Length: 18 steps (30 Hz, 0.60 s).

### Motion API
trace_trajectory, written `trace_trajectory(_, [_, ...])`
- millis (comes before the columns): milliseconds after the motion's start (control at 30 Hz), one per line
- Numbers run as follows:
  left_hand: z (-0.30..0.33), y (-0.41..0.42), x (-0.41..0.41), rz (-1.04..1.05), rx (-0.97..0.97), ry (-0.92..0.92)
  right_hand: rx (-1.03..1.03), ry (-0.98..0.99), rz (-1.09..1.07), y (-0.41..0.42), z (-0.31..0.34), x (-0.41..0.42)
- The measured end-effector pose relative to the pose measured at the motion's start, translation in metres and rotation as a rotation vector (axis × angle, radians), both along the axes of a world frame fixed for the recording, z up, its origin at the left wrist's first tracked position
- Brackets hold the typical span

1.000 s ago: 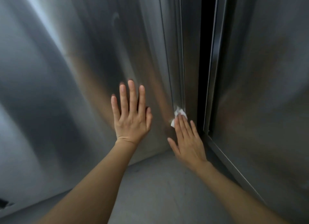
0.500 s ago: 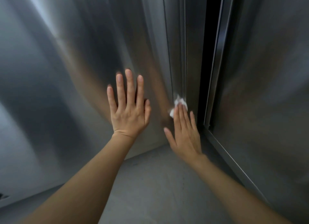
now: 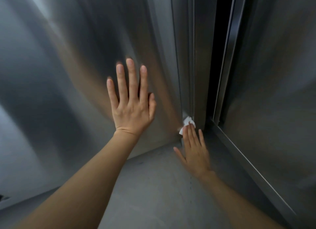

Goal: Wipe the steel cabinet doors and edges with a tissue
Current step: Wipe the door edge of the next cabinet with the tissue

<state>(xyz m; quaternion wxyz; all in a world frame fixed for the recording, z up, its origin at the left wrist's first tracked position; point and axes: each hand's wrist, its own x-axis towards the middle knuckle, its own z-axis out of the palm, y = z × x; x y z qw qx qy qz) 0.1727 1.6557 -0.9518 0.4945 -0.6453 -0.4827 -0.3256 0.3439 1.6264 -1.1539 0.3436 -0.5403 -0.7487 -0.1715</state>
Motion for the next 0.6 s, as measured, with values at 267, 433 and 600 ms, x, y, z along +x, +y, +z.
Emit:
trace_trajectory(267, [0.002, -0.001, 0.000, 0.009, -0.003, -0.003, 0.224, 0.183, 0.047, 0.035, 0.143, -0.009])
trace_trajectory(433, [0.003, -0.001, -0.001, 0.007, -0.003, 0.002, 0.287, 0.237, 0.070, 0.043, 0.202, -0.011])
trace_trajectory(600, [0.003, 0.000, -0.002, -0.008, 0.006, -0.001, 0.179, 0.137, 0.056, 0.025, 0.145, -0.003])
